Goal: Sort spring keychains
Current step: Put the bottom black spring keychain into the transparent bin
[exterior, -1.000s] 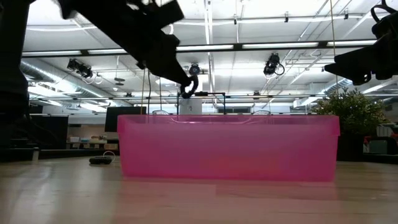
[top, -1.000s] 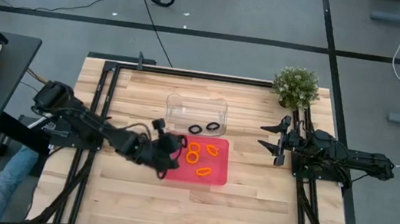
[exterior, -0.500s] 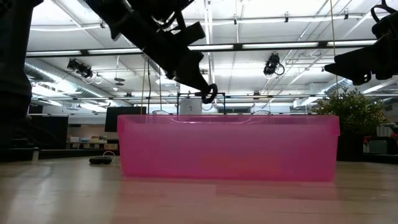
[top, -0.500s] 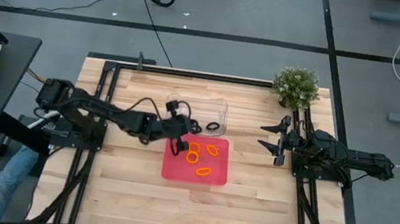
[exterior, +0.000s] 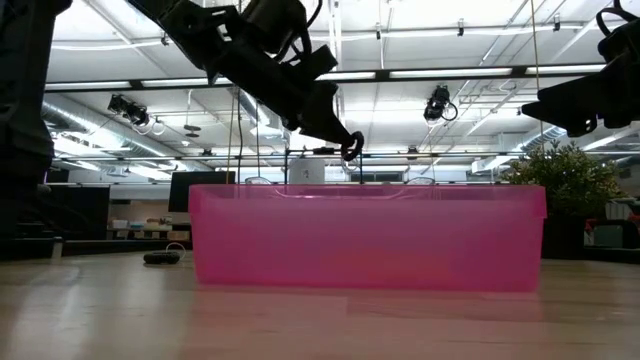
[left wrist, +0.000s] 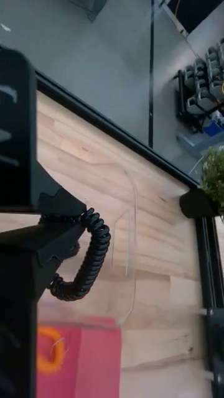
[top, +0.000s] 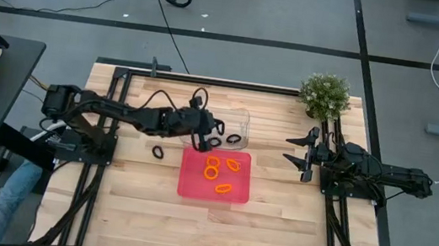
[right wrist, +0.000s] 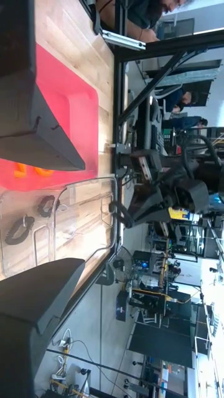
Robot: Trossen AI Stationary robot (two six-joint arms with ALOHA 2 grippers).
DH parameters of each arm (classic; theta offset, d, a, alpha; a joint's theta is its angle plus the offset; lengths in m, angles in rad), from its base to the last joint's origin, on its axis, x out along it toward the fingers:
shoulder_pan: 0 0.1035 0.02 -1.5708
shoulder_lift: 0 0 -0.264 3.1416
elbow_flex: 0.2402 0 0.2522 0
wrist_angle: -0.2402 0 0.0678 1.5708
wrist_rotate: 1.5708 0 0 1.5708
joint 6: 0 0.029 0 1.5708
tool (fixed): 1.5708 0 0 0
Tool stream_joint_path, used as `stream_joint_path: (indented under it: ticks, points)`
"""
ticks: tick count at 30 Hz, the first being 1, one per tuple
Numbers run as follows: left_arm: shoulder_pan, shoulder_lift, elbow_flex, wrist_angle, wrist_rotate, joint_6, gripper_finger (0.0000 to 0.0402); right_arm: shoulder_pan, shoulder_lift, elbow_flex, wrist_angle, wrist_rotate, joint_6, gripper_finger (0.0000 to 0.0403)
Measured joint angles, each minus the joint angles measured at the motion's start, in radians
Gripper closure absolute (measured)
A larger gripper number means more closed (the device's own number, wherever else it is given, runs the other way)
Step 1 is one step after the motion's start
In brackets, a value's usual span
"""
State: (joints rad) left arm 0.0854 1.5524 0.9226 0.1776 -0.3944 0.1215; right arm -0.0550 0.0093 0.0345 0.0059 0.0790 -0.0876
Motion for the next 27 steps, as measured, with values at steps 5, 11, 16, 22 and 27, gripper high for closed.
stream_joint_path:
  ticks: [5,11,16,22,27]
  points:
    - [0.042,0.000,0.000,0.006,0.007,0.001,0.0379,0.000,0.000,0.000,0.000,0.000,0.000,0.0156]
    - [0.074,0.000,0.000,0.018,0.090,0.006,0.0379,0.000,0.000,0.000,0.000,0.000,0.000,0.0156]
    - [0.079,0.000,0.000,0.033,0.108,-0.012,0.0378,0.000,0.000,0.000,0.000,0.000,0.000,0.0156]
    - [0.079,0.000,0.000,0.028,0.116,-0.056,0.0378,0.000,0.000,0.000,0.000,0.000,0.000,0.0156]
    - [0.079,0.000,0.000,0.010,0.131,-0.064,0.0375,0.000,0.000,0.000,0.000,0.000,0.000,0.0156]
